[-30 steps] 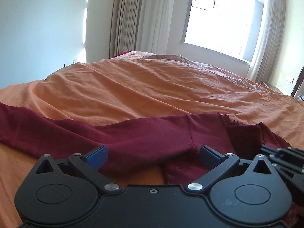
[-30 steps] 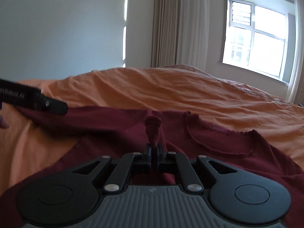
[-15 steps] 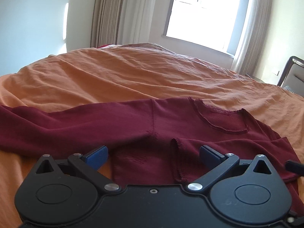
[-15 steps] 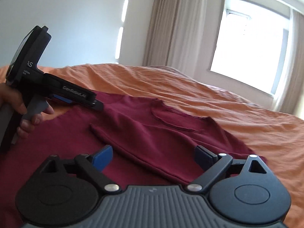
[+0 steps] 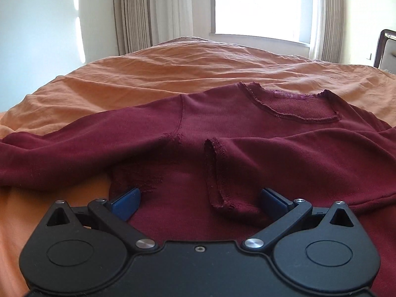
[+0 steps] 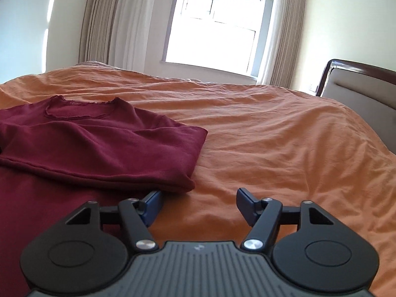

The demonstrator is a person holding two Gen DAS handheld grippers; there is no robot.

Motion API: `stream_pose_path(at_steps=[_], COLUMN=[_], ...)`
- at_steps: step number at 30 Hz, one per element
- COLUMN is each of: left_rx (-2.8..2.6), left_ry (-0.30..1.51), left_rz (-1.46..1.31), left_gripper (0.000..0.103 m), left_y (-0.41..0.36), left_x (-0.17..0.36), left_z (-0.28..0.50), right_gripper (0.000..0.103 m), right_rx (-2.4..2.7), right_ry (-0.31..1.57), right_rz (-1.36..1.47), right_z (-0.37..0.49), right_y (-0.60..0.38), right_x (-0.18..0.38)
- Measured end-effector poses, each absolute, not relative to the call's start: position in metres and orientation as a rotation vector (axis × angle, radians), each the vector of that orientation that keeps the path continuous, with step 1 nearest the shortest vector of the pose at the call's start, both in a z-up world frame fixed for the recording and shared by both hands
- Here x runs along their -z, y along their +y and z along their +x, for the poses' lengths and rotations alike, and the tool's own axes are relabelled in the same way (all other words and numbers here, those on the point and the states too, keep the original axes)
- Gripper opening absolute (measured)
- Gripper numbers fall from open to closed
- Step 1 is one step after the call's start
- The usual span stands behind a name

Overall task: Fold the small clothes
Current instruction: 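Open the right gripper and release the folded sleeve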

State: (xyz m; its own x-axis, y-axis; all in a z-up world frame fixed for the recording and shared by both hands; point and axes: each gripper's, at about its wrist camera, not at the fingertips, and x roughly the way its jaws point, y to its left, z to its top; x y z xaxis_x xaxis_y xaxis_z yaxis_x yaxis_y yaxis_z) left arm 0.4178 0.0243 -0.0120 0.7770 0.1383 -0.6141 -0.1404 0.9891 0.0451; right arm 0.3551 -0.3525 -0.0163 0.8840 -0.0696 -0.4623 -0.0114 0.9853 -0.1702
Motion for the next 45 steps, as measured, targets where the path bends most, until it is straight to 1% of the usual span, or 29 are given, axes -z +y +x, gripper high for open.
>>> stream_pose_path(at_steps=[1, 2, 3, 5, 6, 9, 13, 17, 23, 24, 26, 27, 28, 30, 31, 32, 33, 36, 41, 45], left_rx=[-0.151, -0.150, -0.149, -0.146, -0.144, -0.140, -0.138, -0.139, -0.142, -0.142, -0.143, -0.141, -0.137, -0.124, -0.114, -0.105, -0.093, -0.069, -0.166, -0.345], left_ry=[0.664, 0.664, 0.665, 0.668, 0.669, 0.668, 0.667, 0.665, 0.650, 0.649, 0.648, 0.648, 0.653, 0.672, 0.677, 0.677, 0.675, 0.685, 0.664, 0.633], left_rz=[-0.002, -0.003, -0.006, -0.017, -0.024, -0.036, -0.037, -0.037, -0.022, -0.021, -0.017, -0.020, -0.027, -0.049, -0.061, -0.072, -0.084, -0.097, -0.099, -0.136], left_gripper=[0.103, 0.103, 0.103, 0.103, 0.103, 0.103, 0.103, 0.103, 0.103, 0.103, 0.103, 0.103, 0.103, 0.103, 0.103, 0.103, 0.103, 0.103, 0.103, 0.103], left_y=[0.024, 0.024, 0.025, 0.026, 0.027, 0.029, 0.029, 0.029, 0.027, 0.027, 0.026, 0.027, 0.028, 0.033, 0.036, 0.039, 0.044, 0.062, 0.117, 0.183], left_x=[0.013, 0.013, 0.014, 0.014, 0.014, 0.015, 0.015, 0.015, 0.018, 0.018, 0.017, 0.016, 0.013, 0.005, -0.001, -0.005, -0.011, -0.027, -0.047, -0.061], left_z=[0.418, 0.418, 0.419, 0.419, 0.419, 0.418, 0.418, 0.418, 0.417, 0.417, 0.417, 0.417, 0.417, 0.414, 0.411, 0.406, 0.400, 0.377, 0.336, 0.307], right_gripper=[0.057, 0.054, 0.049, 0.027, 0.010, 0.007, 0.007, 0.006, 0.008, 0.009, 0.026, 0.050, 0.066, 0.072, 0.080, 0.085, 0.094, 0.103, 0.103, 0.103], right_rx=[0.030, 0.026, 0.019, 0.002, -0.010, -0.023, -0.018, -0.006, 0.004, 0.001, -0.012, -0.017, -0.026, -0.050, -0.054, -0.054, -0.056, -0.084, -0.116, -0.185], right_ry=[0.478, 0.459, 0.442, 0.407, 0.394, 0.411, 0.461, 0.510, 0.506, 0.505, 0.504, 0.498, 0.491, 0.485, 0.485, 0.482, 0.470, 0.424, 0.397, 0.397], right_rz=[-0.175, -0.176, -0.176, -0.177, -0.180, -0.149, -0.060, -0.074, -0.089, -0.080, -0.048, -0.027, -0.013, 0.009, 0.010, 0.009, 0.009, 0.011, 0.024, 0.031], right_z=[0.357, 0.358, 0.359, 0.358, 0.355, 0.351, 0.352, 0.357, 0.353, 0.351, 0.345, 0.340, 0.335, 0.322, 0.315, 0.309, 0.302, 0.281, 0.258, 0.243], right_y=[-0.352, -0.350, -0.349, -0.346, -0.346, -0.351, -0.364, -0.359, -0.356, -0.357, -0.361, -0.364, -0.367, -0.372, -0.374, -0.374, -0.374, -0.371, -0.356, -0.332], right_x=[0.017, 0.018, 0.018, 0.015, 0.014, 0.011, 0.015, 0.025, 0.027, 0.026, 0.021, 0.018, 0.016, 0.011, 0.008, 0.006, 0.003, -0.007, -0.020, -0.023])
